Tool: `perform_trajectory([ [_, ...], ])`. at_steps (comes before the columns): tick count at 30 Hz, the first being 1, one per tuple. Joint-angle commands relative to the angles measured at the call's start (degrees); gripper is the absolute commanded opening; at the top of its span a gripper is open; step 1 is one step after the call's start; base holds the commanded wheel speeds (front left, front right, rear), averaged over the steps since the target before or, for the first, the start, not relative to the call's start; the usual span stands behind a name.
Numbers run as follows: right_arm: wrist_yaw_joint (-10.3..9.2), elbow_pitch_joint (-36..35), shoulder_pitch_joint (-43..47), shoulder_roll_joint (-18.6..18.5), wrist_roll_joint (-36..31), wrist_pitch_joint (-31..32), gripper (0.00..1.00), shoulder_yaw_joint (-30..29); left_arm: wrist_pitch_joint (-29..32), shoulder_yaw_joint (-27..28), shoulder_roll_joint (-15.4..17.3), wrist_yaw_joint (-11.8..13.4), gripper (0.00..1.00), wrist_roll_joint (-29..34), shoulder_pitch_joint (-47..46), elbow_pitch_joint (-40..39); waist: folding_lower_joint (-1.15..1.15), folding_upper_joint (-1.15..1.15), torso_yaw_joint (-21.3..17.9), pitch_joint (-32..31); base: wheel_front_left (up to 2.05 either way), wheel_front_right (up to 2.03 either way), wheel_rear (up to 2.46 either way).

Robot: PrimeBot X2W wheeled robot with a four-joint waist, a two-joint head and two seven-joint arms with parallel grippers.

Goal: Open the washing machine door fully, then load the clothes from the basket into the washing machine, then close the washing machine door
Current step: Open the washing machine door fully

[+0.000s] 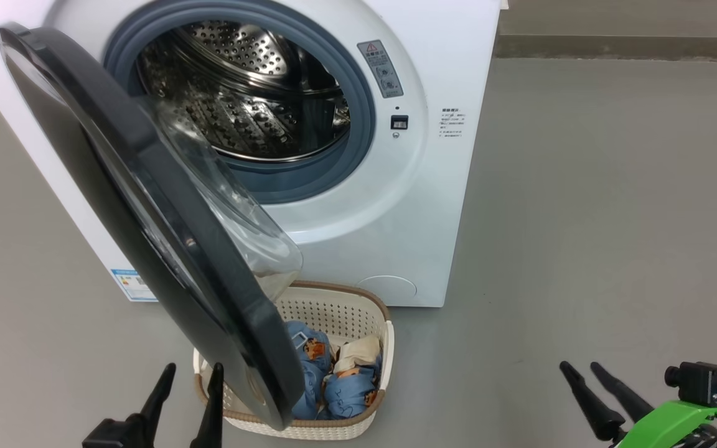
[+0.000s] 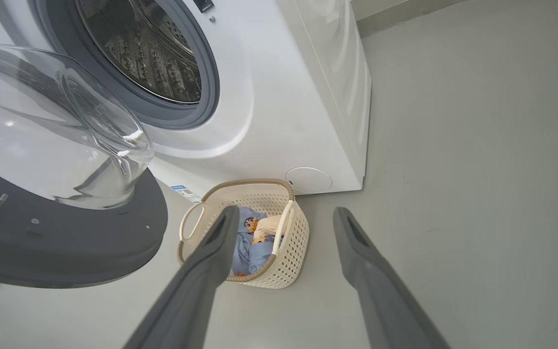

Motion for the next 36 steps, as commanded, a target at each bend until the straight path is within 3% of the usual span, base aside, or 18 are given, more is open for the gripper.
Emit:
perform_trajectory([
  [1,0.18,-0.4,-1.5,-1.5,-1.9,-1.0,1.0,-0.2,-0.4,2.2,0.8,-0.1,1.0,0.2,-0.8,-1.3,0.0,0.0,0.0,-0.1,0.0,0.0,0.0],
  [9,0.18,-6.0,2.0,4.8,-21.2,-1.1,1.0,-21.0,-0.4,2.9,0.9,-0.1,1.0,0.2,-0.8,-1.5,0.0,0.0,-0.1,0.2,0.0,0.0,0.0],
  [13,0.18,-10.0,4.8,7.9,-30.7,-1.1,1.0,-27.9,-0.4,2.9,0.9,-0.1,1.0,0.4,-1.1,-1.7,0.0,0.0,0.1,0.5,0.0,0.0,0.0],
  [20,0.18,-11.5,9.1,11.3,-39.4,-1.1,1.0,-31.5,-0.4,3.1,0.7,-0.1,1.0,0.4,-1.3,-1.9,0.0,0.0,0.4,0.8,0.0,0.0,0.0],
  [30,0.18,-9.9,11.2,13.6,-41.6,-1.1,1.0,-32.2,-0.4,3.6,-0.1,-0.1,1.0,0.0,-1.6,-1.0,0.0,0.0,0.4,1.0,0.0,0.0,0.0],
  [31,0.18,-9.9,11.2,13.7,-41.5,-1.1,1.0,-32.3,-0.4,3.6,-0.1,-0.1,0.49,-0.3,-1.8,-0.9,0.0,0.0,0.4,1.0,0.0,0.0,0.0],
  [32,0.18,-9.9,11.2,13.7,-41.5,-1.1,1.0,-32.3,-0.4,3.6,-0.1,-0.1,0.49,-0.3,-1.8,-0.9,0.0,0.0,0.4,1.0,0.0,0.0,0.0],
  [33,0.18,-10.0,11.3,13.8,-41.5,-1.1,1.0,-32.4,-0.4,3.8,-0.3,-0.1,0.0,-1.0,-2.3,-1.3,0.0,0.0,0.5,1.0,0.0,0.0,0.0],
  [36,0.18,-10.1,11.3,13.9,-41.5,-1.1,1.0,-32.5,-0.4,5.1,-0.6,-0.1,0.0,-2.0,-3.1,-3.3,0.0,0.0,0.6,1.0,0.0,0.0,0.0],
])
